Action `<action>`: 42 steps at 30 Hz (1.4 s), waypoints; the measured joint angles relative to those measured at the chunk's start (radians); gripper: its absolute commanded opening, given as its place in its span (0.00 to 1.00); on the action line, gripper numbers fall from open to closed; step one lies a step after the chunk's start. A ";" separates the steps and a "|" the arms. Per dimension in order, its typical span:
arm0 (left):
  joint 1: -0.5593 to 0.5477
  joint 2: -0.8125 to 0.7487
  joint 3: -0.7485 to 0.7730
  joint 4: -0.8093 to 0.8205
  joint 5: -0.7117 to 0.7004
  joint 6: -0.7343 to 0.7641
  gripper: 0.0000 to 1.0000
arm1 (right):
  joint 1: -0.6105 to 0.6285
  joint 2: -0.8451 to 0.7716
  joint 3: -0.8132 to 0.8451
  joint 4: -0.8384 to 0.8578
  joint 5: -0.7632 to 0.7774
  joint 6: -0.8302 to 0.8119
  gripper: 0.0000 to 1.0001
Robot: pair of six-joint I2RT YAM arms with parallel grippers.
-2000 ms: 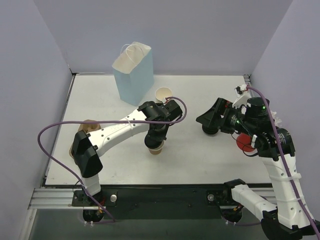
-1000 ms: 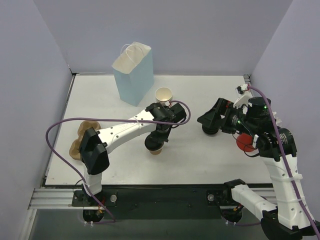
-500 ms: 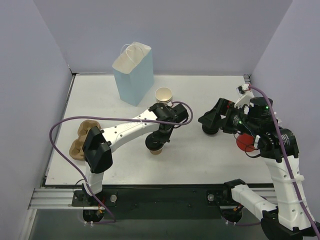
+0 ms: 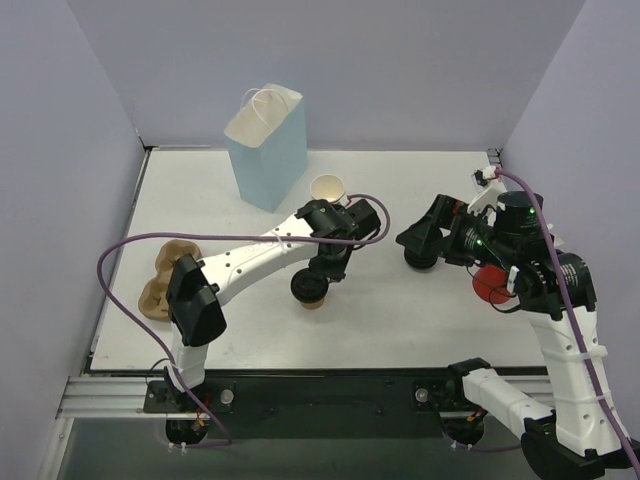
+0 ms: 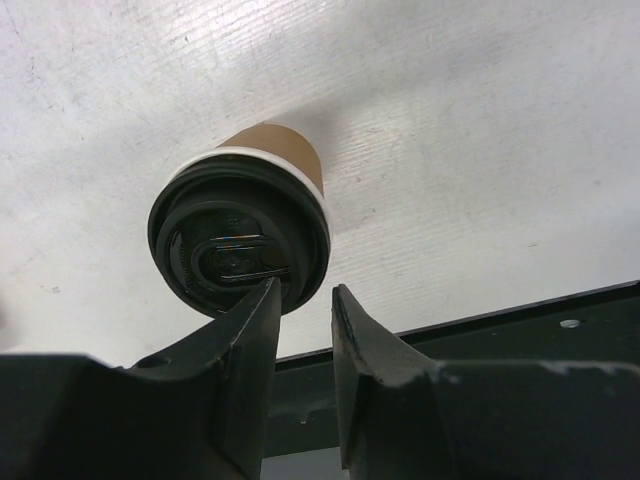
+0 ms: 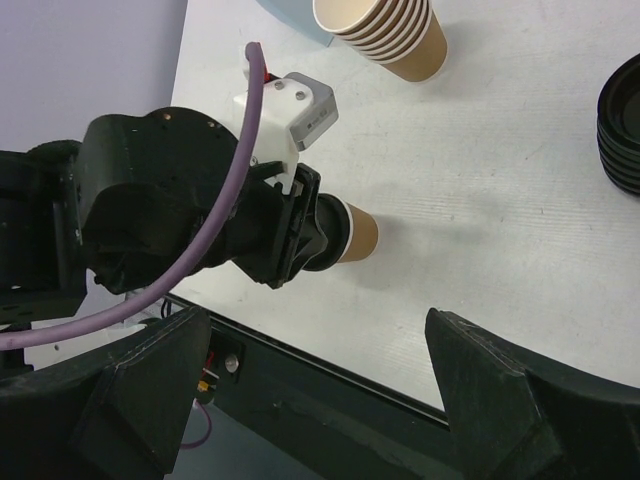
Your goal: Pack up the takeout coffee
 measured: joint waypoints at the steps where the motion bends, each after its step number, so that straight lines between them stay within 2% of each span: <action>1: 0.000 0.000 0.011 0.000 0.002 -0.002 0.39 | 0.000 0.001 0.000 0.000 0.000 0.000 0.94; 7: 0.019 -0.036 0.047 -0.002 0.009 -0.021 0.45 | 0.000 0.005 -0.001 0.001 0.000 0.011 0.93; 11: 0.086 -0.142 0.004 0.043 0.031 -0.026 0.49 | 0.002 0.012 -0.027 0.010 0.002 0.035 0.92; 13: 0.141 -0.225 -0.068 0.086 0.044 -0.023 0.52 | 0.016 0.018 -0.060 0.027 0.010 0.050 0.92; 16: 0.245 -0.369 -0.237 0.164 0.092 -0.019 0.54 | 0.098 0.058 -0.127 0.065 0.042 0.069 0.92; 20: 0.403 -0.536 -0.506 0.314 0.204 0.005 0.57 | 0.233 0.206 -0.167 0.132 0.056 0.092 0.91; 23: 0.465 -0.608 -0.658 0.406 0.298 0.016 0.57 | 0.290 0.336 -0.185 0.195 0.051 0.113 0.90; 28: 0.480 -0.645 -0.803 0.564 0.439 0.028 0.56 | 0.344 0.509 -0.185 0.265 0.043 0.118 0.87; 33: 0.480 -0.645 -0.885 0.668 0.512 0.026 0.52 | 0.361 0.617 -0.166 0.296 0.011 0.114 0.86; 42: 0.475 -0.628 -0.954 0.776 0.577 0.014 0.46 | 0.367 0.693 -0.146 0.318 -0.010 0.101 0.75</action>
